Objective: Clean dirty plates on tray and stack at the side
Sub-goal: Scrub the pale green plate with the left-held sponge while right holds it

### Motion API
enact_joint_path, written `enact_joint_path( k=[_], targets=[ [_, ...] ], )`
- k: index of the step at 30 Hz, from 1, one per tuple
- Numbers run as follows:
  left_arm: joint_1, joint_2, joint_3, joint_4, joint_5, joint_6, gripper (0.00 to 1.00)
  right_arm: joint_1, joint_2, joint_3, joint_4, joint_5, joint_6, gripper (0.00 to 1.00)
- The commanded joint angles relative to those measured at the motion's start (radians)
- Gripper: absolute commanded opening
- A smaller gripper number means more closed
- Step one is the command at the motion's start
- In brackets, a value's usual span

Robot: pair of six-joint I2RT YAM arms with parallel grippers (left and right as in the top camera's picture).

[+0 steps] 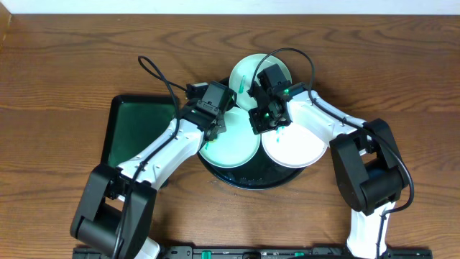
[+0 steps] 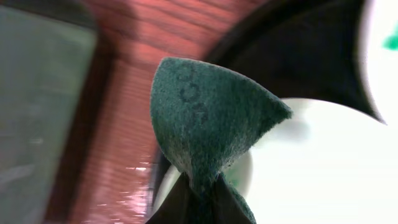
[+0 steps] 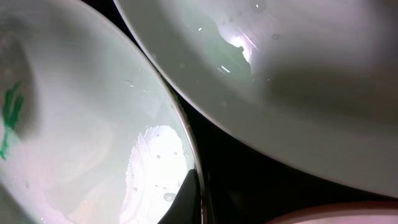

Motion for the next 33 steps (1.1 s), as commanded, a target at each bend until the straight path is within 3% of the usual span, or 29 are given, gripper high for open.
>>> enact_joint_path(
  k=[1,4,8,17,24,27,33],
  targets=[
    [-0.002,0.01,-0.012,0.036,0.246,-0.01,0.07,0.005,0.013,0.008,0.0,0.029,0.018,0.01],
    [-0.003,0.041,-0.024,0.061,0.341,-0.039,0.07,0.005,0.013,0.008,0.003,0.029,0.018,0.01],
    [-0.004,0.091,-0.043,0.06,0.33,-0.039,0.07,0.005,0.013,0.008,0.003,0.029,0.018,0.01],
    [0.064,0.113,-0.063,-0.098,-0.035,-0.039,0.07,0.005,0.013,0.008,0.001,0.029,0.018,0.01],
    [0.109,0.105,-0.055,-0.143,-0.145,-0.039,0.07,0.005,0.013,0.008,0.001,0.029,0.018,0.01],
    [0.104,0.085,-0.046,-0.113,-0.061,-0.036,0.07,0.005,0.013,0.008,0.0,0.029,0.018,0.01],
    [0.1,0.061,-0.046,0.099,0.476,0.06,0.07,0.005,0.013,0.008,0.0,0.029,0.018,0.01]
  ],
)
